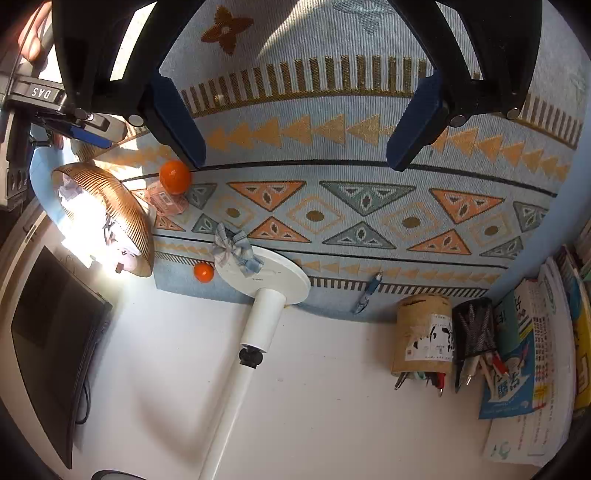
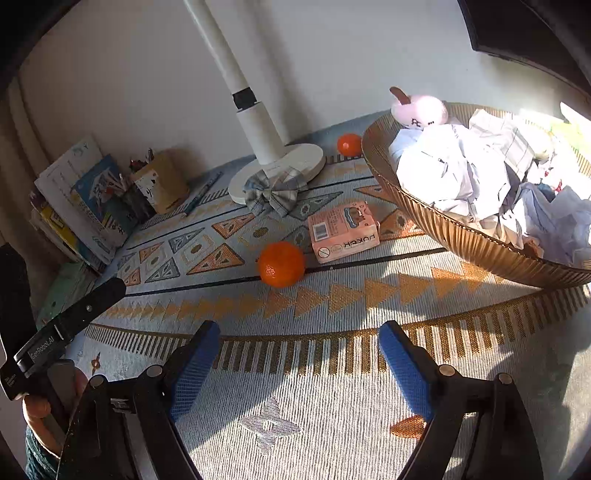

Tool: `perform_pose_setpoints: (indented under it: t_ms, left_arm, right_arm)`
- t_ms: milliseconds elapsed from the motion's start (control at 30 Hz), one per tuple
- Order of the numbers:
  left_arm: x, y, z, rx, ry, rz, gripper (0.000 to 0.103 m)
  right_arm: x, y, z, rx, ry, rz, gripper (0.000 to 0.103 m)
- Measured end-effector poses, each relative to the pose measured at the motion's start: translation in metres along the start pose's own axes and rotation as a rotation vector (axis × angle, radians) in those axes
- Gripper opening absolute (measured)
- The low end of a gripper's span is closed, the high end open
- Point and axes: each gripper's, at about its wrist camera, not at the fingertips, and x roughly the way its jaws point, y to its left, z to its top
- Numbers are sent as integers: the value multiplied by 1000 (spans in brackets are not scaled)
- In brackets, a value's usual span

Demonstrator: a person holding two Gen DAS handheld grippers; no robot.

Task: Organize objects
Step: 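Move both tools toward the plaid bow and orange ball, then grasp the plaid bow with left tool while right tool grasps orange ball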

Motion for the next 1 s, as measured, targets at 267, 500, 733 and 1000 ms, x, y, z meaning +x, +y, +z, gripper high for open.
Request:
perform_pose_setpoints:
  t_ms: [267,500,733,1000]
  left_arm:
    - [64,-51,63,236,47,-6,98]
    - [158,-60,77,120,215,-116,88]
    - [187,-66,70,99,244,-49,80]
    - [173,-49,64,53,209,-33,36]
  right_arm:
    - [20,3,32,65,32,28,87]
    - [55,18,35,15,48,27,87]
    - [63,25,39,-35,-6,-56,64]
    - [59,31,36,-77,-28,-42,37]
